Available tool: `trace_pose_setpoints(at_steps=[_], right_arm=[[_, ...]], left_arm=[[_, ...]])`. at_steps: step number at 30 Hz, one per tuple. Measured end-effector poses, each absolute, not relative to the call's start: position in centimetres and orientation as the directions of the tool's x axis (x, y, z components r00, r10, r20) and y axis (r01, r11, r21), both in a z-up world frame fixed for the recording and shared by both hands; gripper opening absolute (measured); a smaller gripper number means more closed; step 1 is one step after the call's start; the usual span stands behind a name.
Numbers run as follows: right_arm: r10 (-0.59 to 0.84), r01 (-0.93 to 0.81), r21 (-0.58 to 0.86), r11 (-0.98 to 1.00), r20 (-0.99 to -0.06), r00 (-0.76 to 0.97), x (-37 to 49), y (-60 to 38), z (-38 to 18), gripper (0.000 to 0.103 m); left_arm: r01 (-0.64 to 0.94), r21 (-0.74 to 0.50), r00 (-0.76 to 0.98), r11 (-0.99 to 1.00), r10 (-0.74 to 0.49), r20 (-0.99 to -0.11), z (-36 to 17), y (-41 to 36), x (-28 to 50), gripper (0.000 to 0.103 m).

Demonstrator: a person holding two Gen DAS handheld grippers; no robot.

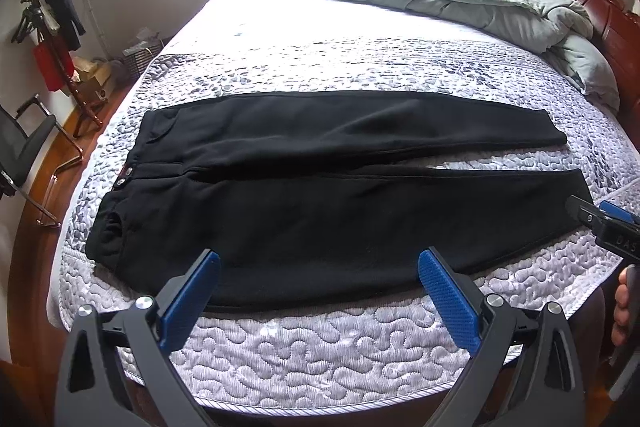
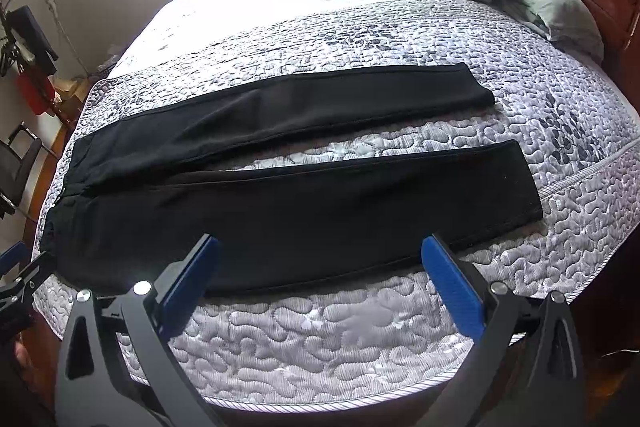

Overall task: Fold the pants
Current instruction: 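Move both tools toward the leg hems of the black pants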

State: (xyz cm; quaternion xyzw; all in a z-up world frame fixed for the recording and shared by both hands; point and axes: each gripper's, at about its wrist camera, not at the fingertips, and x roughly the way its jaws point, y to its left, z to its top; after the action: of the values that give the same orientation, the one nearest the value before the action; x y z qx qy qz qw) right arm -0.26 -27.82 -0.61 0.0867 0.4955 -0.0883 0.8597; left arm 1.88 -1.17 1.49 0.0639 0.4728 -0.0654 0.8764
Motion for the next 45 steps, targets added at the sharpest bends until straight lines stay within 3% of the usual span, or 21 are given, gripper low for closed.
trace_pose_setpoints(at_steps=[45], right_arm=[[-0.052,0.258,0.083,0.963,-0.879,0.474,2.1,-29.4,-2.3,0.100]], left_arm=[[0.177,0.068,0.516,0.982,-0.034,-0.856,0.0,-1.9,4.5,0.099]])
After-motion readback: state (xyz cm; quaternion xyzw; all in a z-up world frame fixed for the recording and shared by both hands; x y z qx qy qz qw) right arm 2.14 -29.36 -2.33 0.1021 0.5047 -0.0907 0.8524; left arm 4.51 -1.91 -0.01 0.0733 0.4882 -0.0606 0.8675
